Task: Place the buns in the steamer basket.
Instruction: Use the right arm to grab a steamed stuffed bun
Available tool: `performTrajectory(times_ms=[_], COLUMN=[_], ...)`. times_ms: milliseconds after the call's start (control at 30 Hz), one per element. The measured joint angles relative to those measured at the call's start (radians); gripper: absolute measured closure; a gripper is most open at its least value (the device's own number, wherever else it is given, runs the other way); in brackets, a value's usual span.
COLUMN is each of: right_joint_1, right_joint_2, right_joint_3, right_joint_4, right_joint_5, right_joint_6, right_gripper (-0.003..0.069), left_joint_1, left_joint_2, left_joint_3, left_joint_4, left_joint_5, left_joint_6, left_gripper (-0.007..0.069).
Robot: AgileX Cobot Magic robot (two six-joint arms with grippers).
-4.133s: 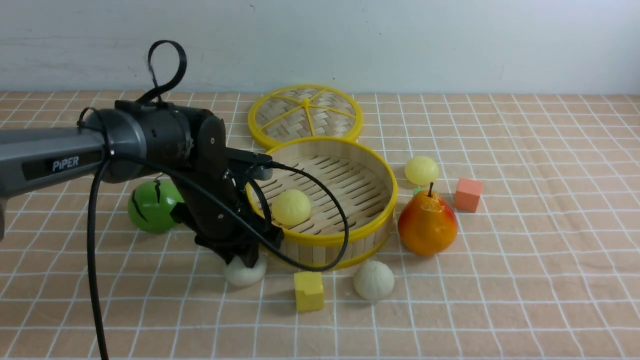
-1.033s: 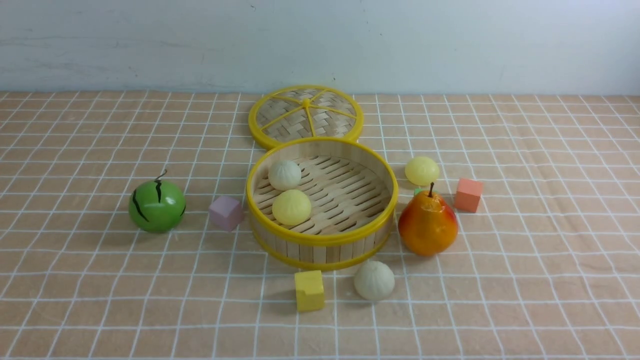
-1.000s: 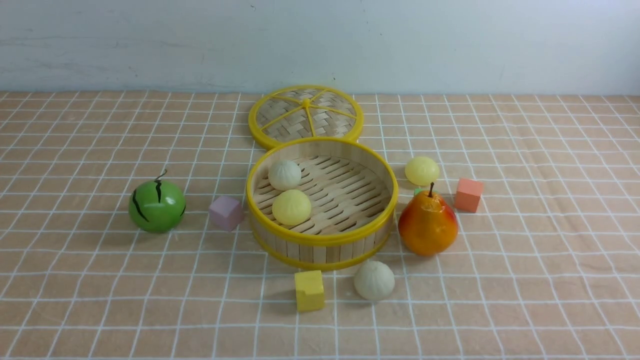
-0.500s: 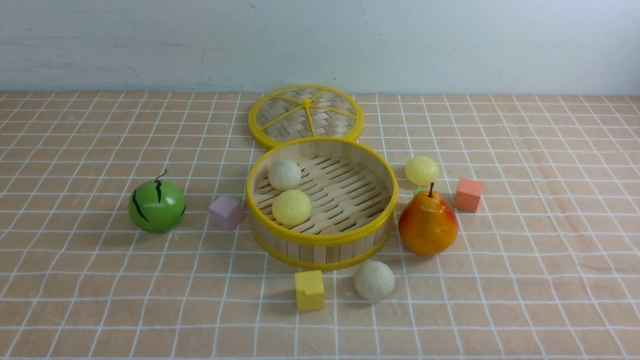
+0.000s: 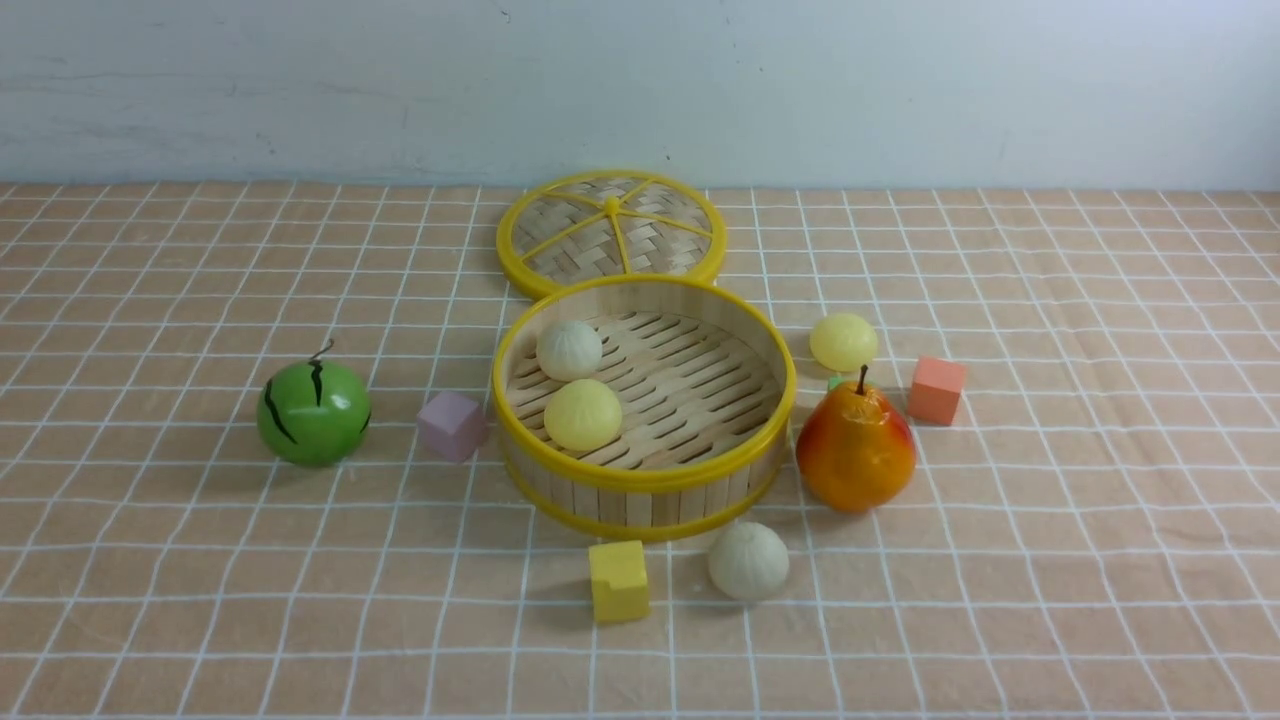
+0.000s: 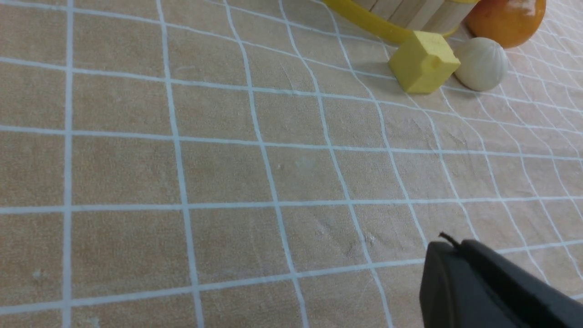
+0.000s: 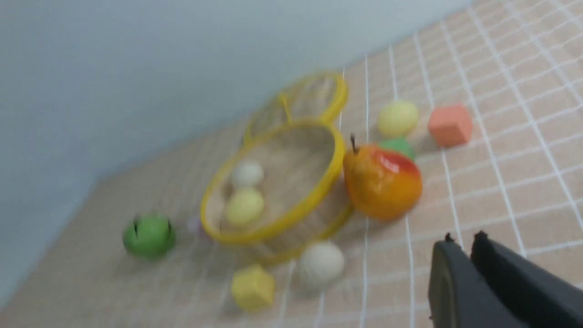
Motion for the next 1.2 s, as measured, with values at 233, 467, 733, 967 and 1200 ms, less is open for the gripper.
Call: performTrajectory(times_ms=[233,467,733,967,1200], right_joint_1=[0.024,0.283,0.528,0.557,0.557], right_joint_2=[0.582,1.012,1.322,1.473,1.512], right_joint_3=[-0.394,-0.603,-0.813,-0.872,-0.877], right_joint_4=[-0.122,-0.272,-0.485,-0.522,-0.498], right_joint_5=[0.437,0.365,0.268,0.140,0.054], right_joint_6=[-0.130,-0.050,0.112,0.162,0.165], right_gripper=[0.0662,0.0661,0.0591,0.0398,0.0279], left_joint_1=[0.000,0.000,0.000,0.000,0.000], left_joint_2=[0.000,0.000,0.000,0.000,0.000], left_joint_3=[0.000,0.000,0.000,0.000,0.000], left_joint_4=[0.000,0.000,0.000,0.000,0.000], left_joint_5=[0.000,0.000,0.000,0.000,0.000], left_joint_6=[0.000,0.000,-0.001,-0.001,-0.001], left_gripper=[0.0624,0.0619,0.0610,0.0603,0.0594])
